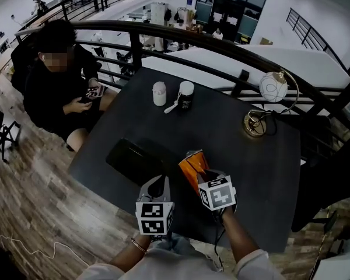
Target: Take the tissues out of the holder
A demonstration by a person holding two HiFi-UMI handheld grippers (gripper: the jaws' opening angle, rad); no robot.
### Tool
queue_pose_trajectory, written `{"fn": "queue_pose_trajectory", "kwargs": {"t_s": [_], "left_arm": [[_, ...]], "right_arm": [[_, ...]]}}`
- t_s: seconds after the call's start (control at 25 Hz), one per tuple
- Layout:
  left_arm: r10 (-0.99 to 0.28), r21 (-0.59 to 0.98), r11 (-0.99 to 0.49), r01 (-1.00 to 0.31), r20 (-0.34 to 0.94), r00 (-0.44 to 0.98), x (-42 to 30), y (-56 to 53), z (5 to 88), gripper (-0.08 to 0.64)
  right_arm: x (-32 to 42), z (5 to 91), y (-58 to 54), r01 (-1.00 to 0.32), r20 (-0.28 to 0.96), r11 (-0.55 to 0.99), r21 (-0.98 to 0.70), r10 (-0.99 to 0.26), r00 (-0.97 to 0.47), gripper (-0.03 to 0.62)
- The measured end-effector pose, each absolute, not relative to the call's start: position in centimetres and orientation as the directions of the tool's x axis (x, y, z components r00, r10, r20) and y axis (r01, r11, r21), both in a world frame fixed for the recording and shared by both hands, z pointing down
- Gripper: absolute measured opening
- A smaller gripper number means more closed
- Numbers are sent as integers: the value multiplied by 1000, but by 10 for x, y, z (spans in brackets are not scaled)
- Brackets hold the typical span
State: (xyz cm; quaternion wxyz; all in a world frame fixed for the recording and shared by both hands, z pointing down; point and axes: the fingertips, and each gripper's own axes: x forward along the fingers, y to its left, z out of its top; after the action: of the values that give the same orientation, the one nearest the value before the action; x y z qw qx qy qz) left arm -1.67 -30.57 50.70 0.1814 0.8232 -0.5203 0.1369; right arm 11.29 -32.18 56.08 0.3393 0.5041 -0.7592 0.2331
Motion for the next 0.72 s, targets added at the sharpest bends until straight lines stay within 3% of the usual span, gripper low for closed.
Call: {"fn": "queue_pose_trajectory", "kwargs": {"t_s": [0.72], "left_arm": [[-777, 166, -385, -908, 472, 416, -18, -299, 537, -12]], "right_arm": [[113, 618, -314, -933, 802, 357, -34, -548, -239, 74]]}}
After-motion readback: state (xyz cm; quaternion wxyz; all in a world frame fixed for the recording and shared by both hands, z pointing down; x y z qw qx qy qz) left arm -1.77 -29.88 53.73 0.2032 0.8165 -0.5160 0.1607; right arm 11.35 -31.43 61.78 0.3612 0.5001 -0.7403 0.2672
